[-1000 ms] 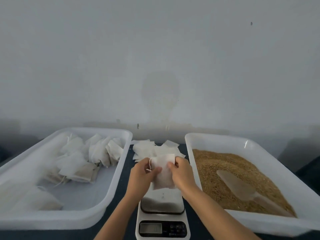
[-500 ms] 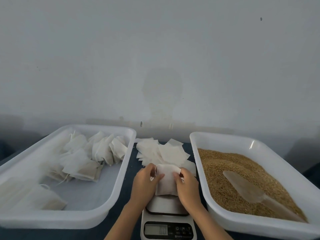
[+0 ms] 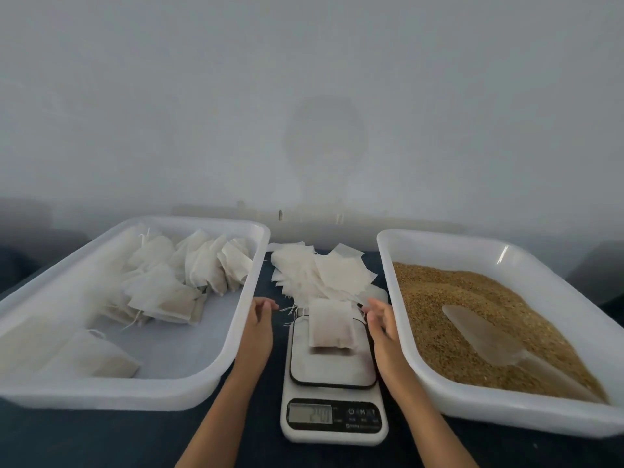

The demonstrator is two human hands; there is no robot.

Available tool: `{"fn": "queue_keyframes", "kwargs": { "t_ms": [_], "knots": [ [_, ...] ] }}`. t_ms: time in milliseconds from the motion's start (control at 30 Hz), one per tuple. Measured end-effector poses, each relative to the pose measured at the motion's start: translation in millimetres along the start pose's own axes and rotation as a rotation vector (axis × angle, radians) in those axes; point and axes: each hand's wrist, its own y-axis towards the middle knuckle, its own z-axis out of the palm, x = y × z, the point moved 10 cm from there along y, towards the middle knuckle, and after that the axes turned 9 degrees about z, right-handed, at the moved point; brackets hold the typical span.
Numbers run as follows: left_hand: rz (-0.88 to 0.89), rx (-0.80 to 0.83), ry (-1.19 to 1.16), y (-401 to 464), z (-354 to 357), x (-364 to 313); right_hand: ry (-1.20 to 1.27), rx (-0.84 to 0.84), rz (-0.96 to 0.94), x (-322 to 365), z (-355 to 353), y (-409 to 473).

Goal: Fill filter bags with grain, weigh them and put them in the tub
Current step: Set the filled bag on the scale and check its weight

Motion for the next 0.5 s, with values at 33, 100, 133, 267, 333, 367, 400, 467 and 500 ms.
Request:
{"fn": "queue_keyframes", "kwargs": {
  "t_ms": [33, 100, 133, 267, 333, 367, 400, 467, 500],
  "knots": [
    [-0.006, 0.001, -0.004, -0.3, 0.1, 0.3, 0.012, 0.003, 0.006, -1.3, 0.4, 0.3],
    [-0.012, 0.003, -0.008, -1.5, 0.9, 1.2, 0.026, 0.018, 0.023, -5.0, 2.3, 0.7],
    [-0.016, 0.004, -0.015, -2.2, 1.4, 1.9, 0.035, 0.021, 0.028, -6.7, 2.3, 1.0],
    [-0.018, 0.012, -0.014, -2.4, 2.4, 2.8, 0.051, 0.021, 0.036, -8.7, 3.0, 1.5],
    [-0.014, 0.024, 0.015, -2.2, 3.3, 3.1, 0.05, 0.03, 0.046, -9.9, 4.6, 1.4],
    [-0.014, 0.031, 0.027, -2.3, 3.7, 3.3, 0.048, 0.034, 0.046, -9.8, 5.3, 1.2],
    [-0.012, 0.036, 0.037, -2.5, 3.9, 2.9, 0.046, 0.037, 0.045, -9.2, 6.0, 0.9],
    [-0.009, 0.046, 0.049, -2.6, 4.4, 1.4, 0.043, 0.039, 0.044, -7.3, 7.0, 0.7],
    [-0.011, 0.053, 0.048, -2.6, 5.1, 0.7, 0.038, 0.038, 0.046, -6.6, 7.7, 0.9]
  ]
}}
